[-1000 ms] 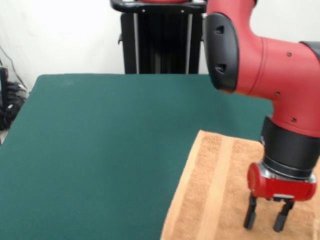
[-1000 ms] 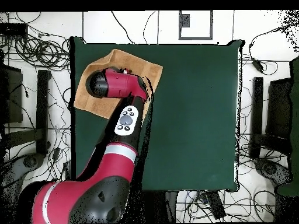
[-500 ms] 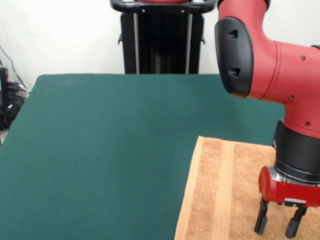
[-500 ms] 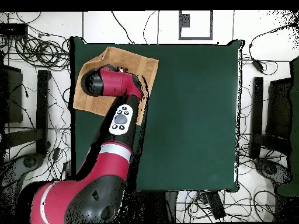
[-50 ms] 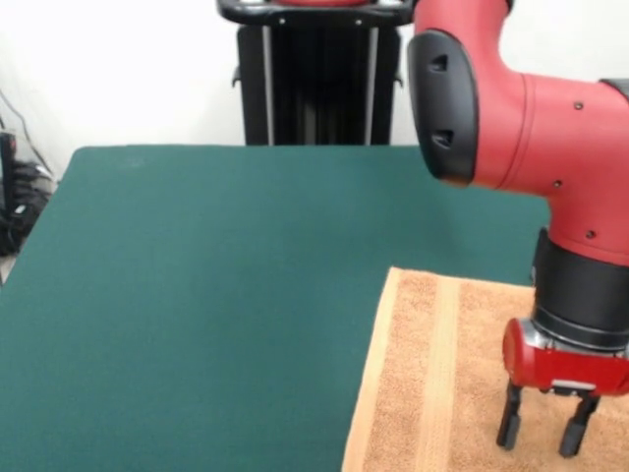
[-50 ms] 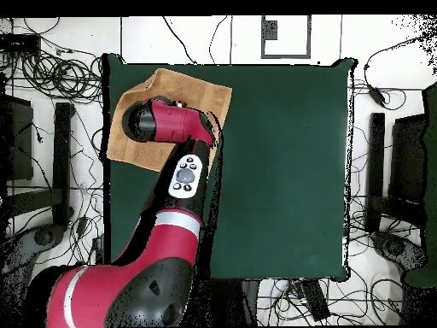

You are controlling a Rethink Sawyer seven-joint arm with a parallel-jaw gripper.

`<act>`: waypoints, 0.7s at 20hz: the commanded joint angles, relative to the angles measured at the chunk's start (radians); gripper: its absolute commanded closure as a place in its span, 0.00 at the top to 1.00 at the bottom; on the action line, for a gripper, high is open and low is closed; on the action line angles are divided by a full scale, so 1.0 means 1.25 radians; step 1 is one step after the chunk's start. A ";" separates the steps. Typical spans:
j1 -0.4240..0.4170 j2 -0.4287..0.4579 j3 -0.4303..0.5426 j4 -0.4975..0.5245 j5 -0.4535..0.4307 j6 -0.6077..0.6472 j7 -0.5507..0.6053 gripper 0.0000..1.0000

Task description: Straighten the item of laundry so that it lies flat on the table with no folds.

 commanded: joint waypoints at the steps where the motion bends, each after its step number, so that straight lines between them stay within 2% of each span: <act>1: -0.035 -0.019 0.155 0.143 -0.076 0.124 -0.070 1.00; 7: -0.042 -0.042 0.152 0.188 -0.145 0.185 -0.075 1.00; 14: -0.048 -0.029 0.152 0.176 -0.209 0.256 -0.091 1.00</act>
